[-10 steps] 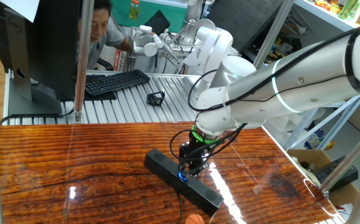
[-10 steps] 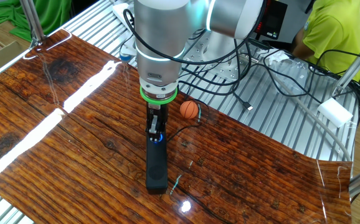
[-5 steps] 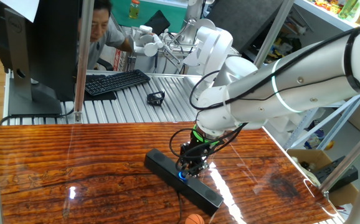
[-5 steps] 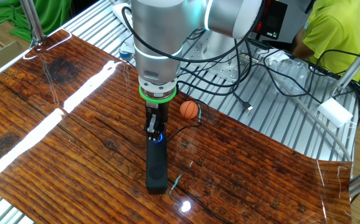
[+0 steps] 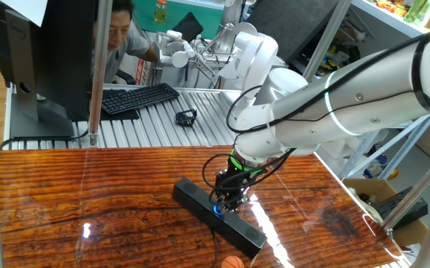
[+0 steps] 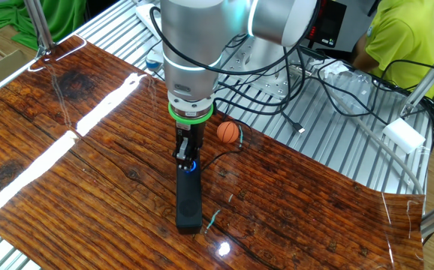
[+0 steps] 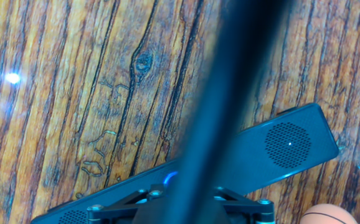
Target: Turn the knob to increase the volume of the speaker
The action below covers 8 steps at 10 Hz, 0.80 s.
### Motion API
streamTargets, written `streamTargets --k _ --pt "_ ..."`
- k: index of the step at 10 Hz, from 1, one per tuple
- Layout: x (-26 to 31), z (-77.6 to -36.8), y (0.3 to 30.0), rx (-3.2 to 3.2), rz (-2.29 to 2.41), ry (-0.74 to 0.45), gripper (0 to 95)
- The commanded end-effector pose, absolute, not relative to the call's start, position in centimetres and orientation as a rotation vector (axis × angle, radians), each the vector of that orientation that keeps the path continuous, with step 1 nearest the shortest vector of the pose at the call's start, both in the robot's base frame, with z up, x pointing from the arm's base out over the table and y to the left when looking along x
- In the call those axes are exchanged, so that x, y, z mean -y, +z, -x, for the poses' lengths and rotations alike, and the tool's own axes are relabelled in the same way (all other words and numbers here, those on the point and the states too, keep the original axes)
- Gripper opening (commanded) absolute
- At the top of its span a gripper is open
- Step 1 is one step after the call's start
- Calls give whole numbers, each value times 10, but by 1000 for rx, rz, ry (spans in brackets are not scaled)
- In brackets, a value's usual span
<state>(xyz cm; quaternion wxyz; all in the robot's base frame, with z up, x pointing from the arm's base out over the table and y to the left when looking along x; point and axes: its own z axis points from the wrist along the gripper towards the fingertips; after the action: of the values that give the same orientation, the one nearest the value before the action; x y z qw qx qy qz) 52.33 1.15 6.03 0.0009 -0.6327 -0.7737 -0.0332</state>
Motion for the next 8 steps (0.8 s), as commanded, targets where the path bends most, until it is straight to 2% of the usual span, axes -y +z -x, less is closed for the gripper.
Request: streamTargets --k 1,8 --pt "-11 -524 60 2416 2006 -106 0" --pt "-11 -524 59 2416 2010 -115 0"
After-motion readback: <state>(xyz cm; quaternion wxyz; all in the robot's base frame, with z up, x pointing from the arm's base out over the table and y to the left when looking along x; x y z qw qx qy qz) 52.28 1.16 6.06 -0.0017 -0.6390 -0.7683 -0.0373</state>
